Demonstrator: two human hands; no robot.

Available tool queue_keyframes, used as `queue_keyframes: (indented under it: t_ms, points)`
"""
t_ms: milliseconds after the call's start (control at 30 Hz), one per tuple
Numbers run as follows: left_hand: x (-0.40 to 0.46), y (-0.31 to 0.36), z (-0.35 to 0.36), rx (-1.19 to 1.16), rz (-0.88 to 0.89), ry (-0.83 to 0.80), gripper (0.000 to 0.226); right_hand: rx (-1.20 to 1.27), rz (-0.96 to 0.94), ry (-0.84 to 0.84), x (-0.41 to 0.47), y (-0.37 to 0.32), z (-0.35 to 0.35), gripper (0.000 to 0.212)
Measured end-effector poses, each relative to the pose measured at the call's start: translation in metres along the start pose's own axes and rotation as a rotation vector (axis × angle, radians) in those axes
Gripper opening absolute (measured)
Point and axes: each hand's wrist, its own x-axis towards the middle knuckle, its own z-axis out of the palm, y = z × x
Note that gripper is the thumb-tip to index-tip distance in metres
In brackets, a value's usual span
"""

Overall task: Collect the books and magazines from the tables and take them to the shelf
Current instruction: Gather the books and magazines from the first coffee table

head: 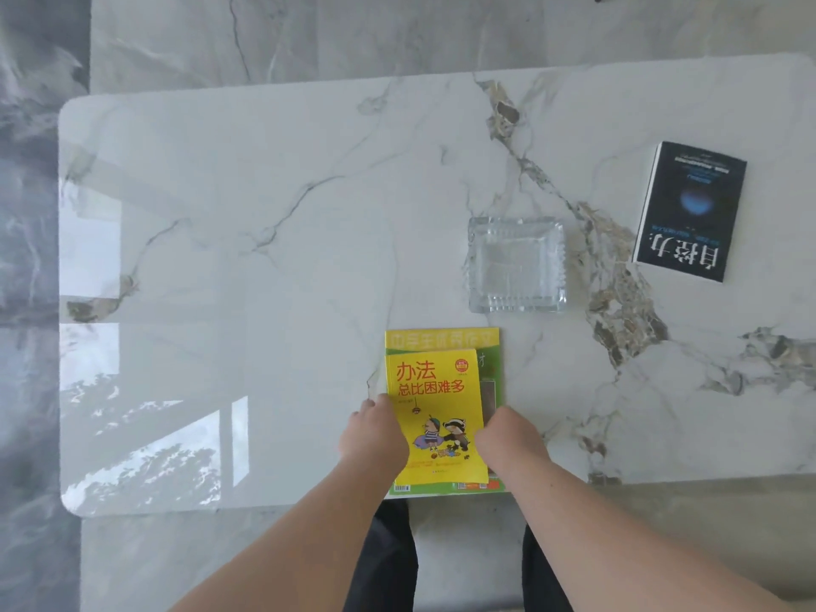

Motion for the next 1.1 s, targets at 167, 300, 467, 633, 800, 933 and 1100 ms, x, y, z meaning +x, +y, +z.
queue_keyframes:
  t_ms: [167, 300, 467, 633, 800, 933, 1100]
  points:
    - [-0.008, 0.039, -0.019, -0.186, -0.060, 0.119, 0.040, 0.211, -0.082, 0.082, 0.000, 0.012, -0.045, 0.013]
    - [-0.020, 0.109, -0.014, -0.365, 0.089, -0.011, 0.023, 0.243, -0.099, 0.068, 0.009, 0.058, -0.103, 0.016]
    - [-0.039, 0.244, -0.004, -0.589, 0.168, -0.103, 0.027, 0.344, -0.067, 0.129, 0.027, 0.133, -0.195, 0.019]
    - [-0.026, 0.377, -0.004, -0.642, 0.279, -0.084, 0.028, 0.537, -0.086, 0.237, 0.083, 0.183, -0.285, 0.015]
    - [0.019, 0.455, -0.017, -0.631, 0.195, 0.090, 0.049, 0.757, -0.179, 0.226, 0.153, 0.194, -0.333, 0.043]
    - [0.056, 0.480, -0.017, -0.592, 0.130, 0.120, 0.055, 0.922, -0.165, 0.151, 0.196, 0.185, -0.340, 0.042]
    - [0.072, 0.474, -0.011, -0.472, 0.155, 0.130, 0.058, 1.080, -0.186, 0.058, 0.216, 0.173, -0.336, 0.027]
